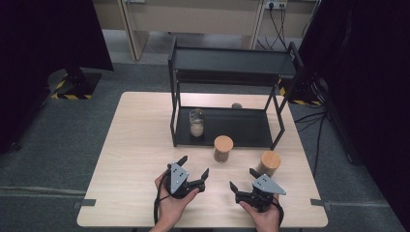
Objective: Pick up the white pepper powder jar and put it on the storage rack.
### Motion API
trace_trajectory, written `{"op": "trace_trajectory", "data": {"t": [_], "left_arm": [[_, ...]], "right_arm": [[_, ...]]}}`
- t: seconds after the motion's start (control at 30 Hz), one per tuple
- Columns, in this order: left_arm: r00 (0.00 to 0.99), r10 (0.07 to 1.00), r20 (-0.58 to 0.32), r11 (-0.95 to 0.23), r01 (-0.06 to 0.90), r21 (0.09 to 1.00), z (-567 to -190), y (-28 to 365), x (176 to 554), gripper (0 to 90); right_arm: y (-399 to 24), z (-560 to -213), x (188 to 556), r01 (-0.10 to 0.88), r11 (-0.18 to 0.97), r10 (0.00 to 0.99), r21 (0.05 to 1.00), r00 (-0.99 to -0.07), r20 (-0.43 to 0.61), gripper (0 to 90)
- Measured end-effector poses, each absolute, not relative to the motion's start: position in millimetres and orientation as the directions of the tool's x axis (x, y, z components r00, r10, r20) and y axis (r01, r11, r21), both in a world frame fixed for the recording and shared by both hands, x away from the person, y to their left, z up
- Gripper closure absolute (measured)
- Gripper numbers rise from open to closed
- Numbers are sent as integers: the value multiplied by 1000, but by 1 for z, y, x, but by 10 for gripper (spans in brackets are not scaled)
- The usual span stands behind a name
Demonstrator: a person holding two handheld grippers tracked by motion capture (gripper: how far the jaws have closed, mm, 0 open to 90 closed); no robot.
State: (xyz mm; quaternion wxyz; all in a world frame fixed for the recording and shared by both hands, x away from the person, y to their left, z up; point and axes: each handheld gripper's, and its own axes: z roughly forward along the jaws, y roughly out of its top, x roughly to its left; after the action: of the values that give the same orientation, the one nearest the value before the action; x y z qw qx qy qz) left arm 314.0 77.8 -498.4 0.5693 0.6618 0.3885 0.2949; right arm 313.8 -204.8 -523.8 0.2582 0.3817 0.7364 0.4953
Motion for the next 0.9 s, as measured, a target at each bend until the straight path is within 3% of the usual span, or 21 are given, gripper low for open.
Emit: {"op": "trace_trajectory", "data": {"t": [0.9], "left_arm": [[532, 843, -85, -36, 212, 977, -515, 104, 288, 125]], "right_arm": [[-205, -524, 314, 305, 218, 820, 927, -573, -4, 92]]}}
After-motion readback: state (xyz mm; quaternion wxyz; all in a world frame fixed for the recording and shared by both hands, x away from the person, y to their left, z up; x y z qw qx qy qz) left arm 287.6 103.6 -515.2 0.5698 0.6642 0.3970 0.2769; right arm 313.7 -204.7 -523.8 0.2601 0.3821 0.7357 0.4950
